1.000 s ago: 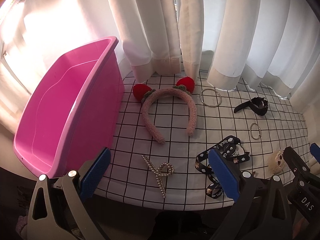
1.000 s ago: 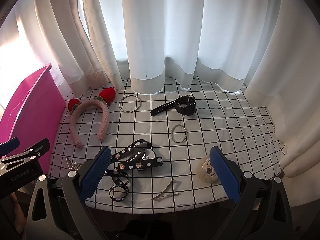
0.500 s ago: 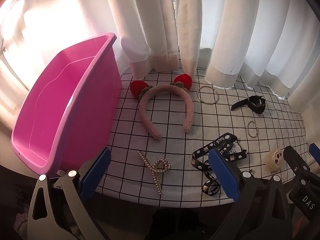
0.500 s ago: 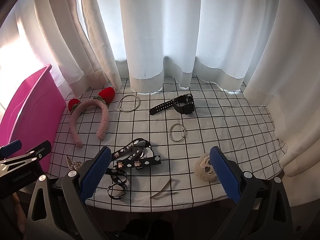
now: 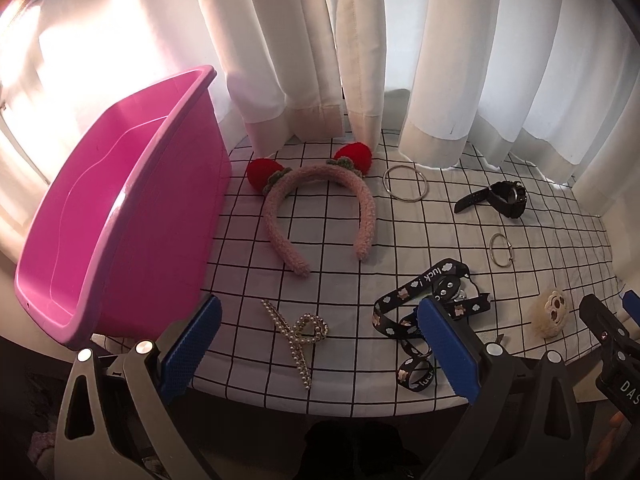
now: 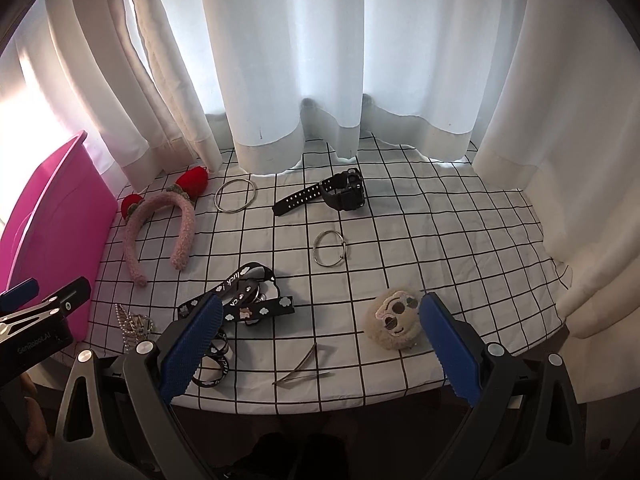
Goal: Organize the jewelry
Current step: 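Grasp the plush sloth keychain with right tool while left tool grasps the black lanyard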
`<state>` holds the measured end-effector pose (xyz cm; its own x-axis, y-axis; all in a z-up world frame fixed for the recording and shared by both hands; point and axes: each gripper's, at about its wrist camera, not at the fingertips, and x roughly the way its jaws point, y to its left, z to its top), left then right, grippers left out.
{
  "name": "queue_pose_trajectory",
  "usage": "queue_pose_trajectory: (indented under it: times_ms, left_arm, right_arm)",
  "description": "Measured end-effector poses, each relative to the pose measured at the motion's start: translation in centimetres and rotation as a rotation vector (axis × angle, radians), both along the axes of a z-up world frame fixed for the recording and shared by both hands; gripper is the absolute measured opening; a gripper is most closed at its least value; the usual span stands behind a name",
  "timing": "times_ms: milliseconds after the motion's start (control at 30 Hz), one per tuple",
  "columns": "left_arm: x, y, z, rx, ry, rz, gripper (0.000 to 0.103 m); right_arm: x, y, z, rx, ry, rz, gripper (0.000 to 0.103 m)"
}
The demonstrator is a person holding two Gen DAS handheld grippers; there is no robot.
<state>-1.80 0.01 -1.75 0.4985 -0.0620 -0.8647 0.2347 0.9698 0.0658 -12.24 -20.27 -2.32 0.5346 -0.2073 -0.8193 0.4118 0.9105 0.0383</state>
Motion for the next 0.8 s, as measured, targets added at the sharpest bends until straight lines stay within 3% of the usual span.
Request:
queue_pose_trajectory:
  times_ms: [200,367,633,800]
  left_arm:
    - [-0.7,-2.5,-3.9,-0.045,0.108,-0.086,0.097]
    - [-1.2,-5.2,-6.5,-0.027,0.128,-0.130,0.097]
    - [0.0,-7.2,-10.5,-0.025,0.157,-0.113,0.097]
    - [0.9,-7.5,-12.4,-0.040,0.186,-0.094,0.097]
  right_arm:
    - [-1.9,-2.5,-2.4,0.032,0.021,-0.021,0.094]
    - [-2.8,-4.9,-5.3,0.073,0.058,-0.044,0.094]
    - [-2.1,-7.9,-10.3,0.069,0.143,-0.054,0.094]
    - [-0.7,-9.3,-12.5,0.119,0.175,-0.067,0.094]
